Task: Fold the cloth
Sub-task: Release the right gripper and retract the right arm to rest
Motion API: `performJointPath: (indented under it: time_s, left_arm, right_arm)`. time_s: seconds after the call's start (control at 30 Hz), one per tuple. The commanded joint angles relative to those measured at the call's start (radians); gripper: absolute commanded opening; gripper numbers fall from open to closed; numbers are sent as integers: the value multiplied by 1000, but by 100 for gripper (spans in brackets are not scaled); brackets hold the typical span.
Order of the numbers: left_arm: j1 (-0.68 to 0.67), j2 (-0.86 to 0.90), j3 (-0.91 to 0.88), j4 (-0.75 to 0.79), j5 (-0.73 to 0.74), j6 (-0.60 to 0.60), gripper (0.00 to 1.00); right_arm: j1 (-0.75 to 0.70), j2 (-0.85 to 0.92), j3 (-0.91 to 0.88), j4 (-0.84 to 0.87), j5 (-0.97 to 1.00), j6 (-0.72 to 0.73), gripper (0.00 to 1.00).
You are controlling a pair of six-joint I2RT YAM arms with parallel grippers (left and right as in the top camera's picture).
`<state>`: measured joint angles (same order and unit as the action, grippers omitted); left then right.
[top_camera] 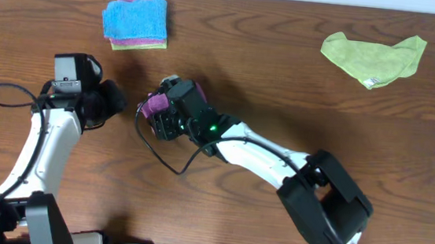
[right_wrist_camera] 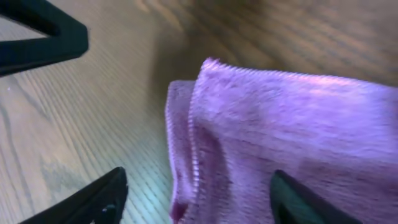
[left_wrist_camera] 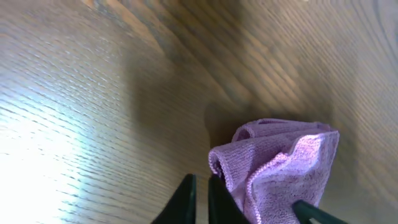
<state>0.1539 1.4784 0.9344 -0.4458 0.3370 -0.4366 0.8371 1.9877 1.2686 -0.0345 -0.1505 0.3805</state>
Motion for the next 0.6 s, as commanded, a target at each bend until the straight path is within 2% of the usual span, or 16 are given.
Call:
performJointPath:
  time_s: [0.0,0.07,0.17,0.27,0.3,0.33,0.57]
  left_arm:
    - [25,-48,24,-4,9,11,16]
    - [34,-63,24,-11,18,11,22]
    - [43,-85,24,-32,23,11,36]
    - [43,-101,24,-66,24,11,69]
    - [43,-107,24,-82,27,11,86]
    - [43,-109,24,-95,32,10,97]
    - [43,-115,24,-190,107,-12,95]
  right_arm:
    - [-37,-73,27,-19,31,-43,82]
    - [-54,-92,27,-46,31,-60,99]
    - [-88,-138,27,-116,31,-76,99]
    - [-135,-215,27,-211,22,-95,99]
    - [-151,-246,27,-245,9,-121,99]
    - [-166,-279,27,-282,-15,-158,99]
    - [-312,-522,17,-650,-63,-311,99]
